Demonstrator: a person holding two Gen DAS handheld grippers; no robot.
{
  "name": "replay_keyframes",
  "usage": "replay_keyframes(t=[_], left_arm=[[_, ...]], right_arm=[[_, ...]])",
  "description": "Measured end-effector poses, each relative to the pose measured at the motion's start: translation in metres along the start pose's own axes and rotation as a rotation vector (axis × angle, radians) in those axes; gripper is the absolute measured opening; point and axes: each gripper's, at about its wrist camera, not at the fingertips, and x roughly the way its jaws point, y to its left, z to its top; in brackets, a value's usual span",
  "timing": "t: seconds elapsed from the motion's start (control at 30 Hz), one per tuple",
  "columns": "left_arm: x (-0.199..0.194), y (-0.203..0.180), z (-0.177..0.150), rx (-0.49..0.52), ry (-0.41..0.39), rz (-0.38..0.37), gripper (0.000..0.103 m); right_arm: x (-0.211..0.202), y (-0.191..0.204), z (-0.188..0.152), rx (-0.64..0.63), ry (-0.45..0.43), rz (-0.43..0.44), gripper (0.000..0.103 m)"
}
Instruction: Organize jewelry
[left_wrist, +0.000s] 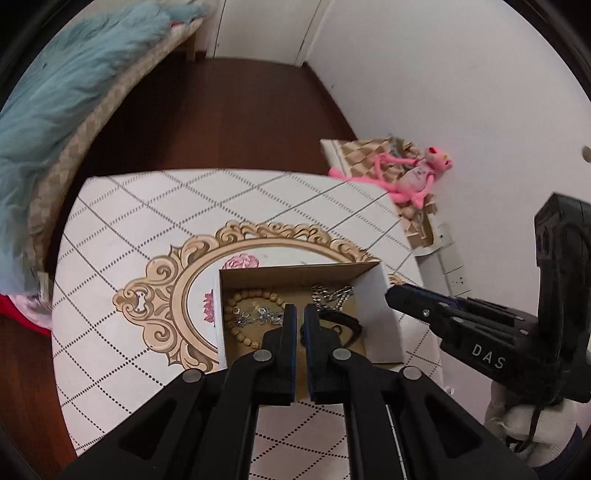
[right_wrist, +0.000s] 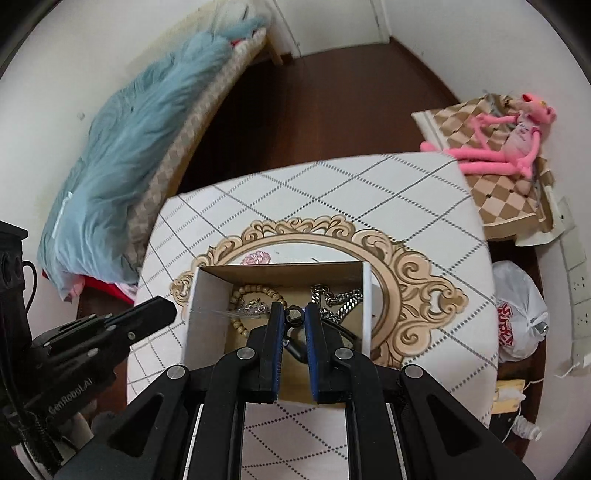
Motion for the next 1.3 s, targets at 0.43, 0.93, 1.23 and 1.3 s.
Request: replay_keyframes(t=[0.43,0.93,1.23,1.3], left_arm=[[0.015,0.040,0.001,-0.063,-0.003,0.268,0.083],[-0.012,0.028,-0.035,-0.047,-0.049,0.380,0.103],[-0.055,0.005,-0.060,-0.048,-0.091,0.362,0.103],[-0.071,-0.003,-0.067,-0.048,-0.114,0.353,0.103]], right_arm=[[0.054,-0.006,0.024,0.023,0.139,-0.020,0.033],[-0.006,-0.002,-0.027,-0.052,0.016,-0.347,0.101],[-0.057,0.016,-0.063,-0.031,-0.074,-0.372,0.101],[-0.077,0.022,-0.071,-0.029,-0.107,-0.366,0.101]])
